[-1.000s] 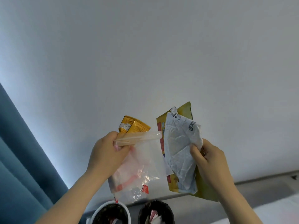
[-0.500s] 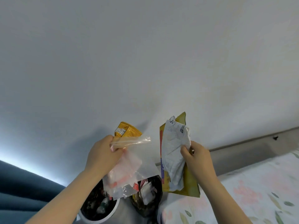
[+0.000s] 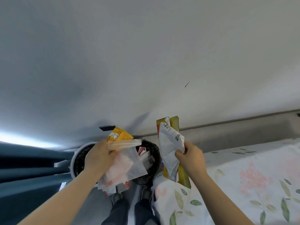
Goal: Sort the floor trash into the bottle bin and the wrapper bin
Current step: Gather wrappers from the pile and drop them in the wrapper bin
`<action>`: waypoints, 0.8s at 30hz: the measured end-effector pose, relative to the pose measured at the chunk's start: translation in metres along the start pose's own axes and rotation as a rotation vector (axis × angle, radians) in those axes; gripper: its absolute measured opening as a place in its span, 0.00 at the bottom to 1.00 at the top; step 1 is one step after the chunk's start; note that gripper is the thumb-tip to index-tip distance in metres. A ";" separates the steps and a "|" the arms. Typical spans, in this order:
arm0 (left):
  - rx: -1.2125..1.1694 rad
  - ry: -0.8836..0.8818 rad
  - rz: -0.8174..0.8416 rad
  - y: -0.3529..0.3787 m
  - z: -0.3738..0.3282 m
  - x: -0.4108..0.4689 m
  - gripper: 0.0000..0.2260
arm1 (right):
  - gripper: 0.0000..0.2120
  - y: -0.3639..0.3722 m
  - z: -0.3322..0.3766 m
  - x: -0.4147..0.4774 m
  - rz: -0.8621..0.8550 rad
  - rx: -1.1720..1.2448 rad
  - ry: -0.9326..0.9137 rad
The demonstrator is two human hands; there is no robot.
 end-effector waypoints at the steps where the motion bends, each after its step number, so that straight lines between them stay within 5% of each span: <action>1: 0.001 -0.013 0.015 0.012 0.006 0.005 0.08 | 0.04 0.010 -0.005 0.004 0.007 0.002 0.014; 24: -0.011 -0.199 0.130 0.227 0.106 0.092 0.10 | 0.05 0.265 -0.118 0.097 0.062 0.094 0.206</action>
Point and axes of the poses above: each hand's wrist, its own x-axis towards the middle knuckle, its own y-axis out of the palm, z = x × y, the point moved 4 cm from there along x, towards the middle knuckle
